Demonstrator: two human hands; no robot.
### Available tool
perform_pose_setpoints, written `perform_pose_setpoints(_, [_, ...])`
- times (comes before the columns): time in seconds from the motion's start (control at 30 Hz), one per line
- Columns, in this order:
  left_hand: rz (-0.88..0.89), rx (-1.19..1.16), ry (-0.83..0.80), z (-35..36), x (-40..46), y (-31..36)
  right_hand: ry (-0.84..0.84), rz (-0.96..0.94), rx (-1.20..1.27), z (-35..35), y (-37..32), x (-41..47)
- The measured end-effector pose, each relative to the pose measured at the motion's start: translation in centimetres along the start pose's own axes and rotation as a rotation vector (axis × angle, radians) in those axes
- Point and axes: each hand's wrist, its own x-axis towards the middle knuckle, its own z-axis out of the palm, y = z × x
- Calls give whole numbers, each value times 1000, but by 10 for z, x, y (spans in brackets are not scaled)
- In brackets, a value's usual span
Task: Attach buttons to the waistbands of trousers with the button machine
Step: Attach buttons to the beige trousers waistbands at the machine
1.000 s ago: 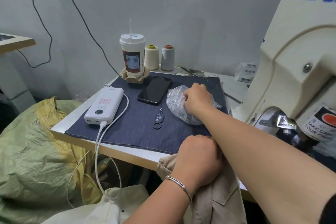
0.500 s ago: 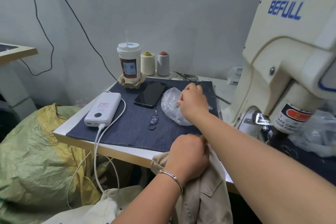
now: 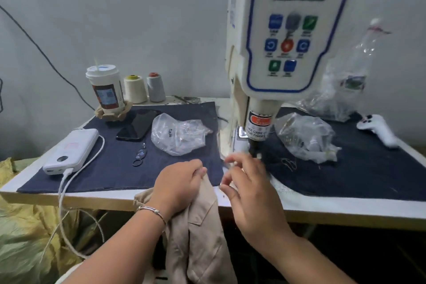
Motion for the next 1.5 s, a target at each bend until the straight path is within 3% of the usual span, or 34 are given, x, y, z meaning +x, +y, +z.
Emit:
perform_pose_setpoints(0.2, [-1, -4, 8, 1, -1, 1, 29, 25, -191, -44, 75, -38])
perform_pose_setpoints(0.33, [-21, 1, 17, 0, -2, 2, -110, 225, -344, -69, 138, -27])
perform_pose_setpoints(0.5, [-58, -4, 23, 1, -2, 4, -307, 110, -597, -66, 178, -15])
perform_pose_setpoints(0.8, [-73, 3, 25, 2, -1, 3, -222, 211, -355, -69, 185, -21])
perform_pose_setpoints(1.1, [-90, 12, 20, 2, -2, 3, -110, 576, 120, -75, 190, -14])
perform_pose_setpoints(1.5, [-108, 6, 23, 1, -2, 5, -185, 525, -3, -68, 194, -15])
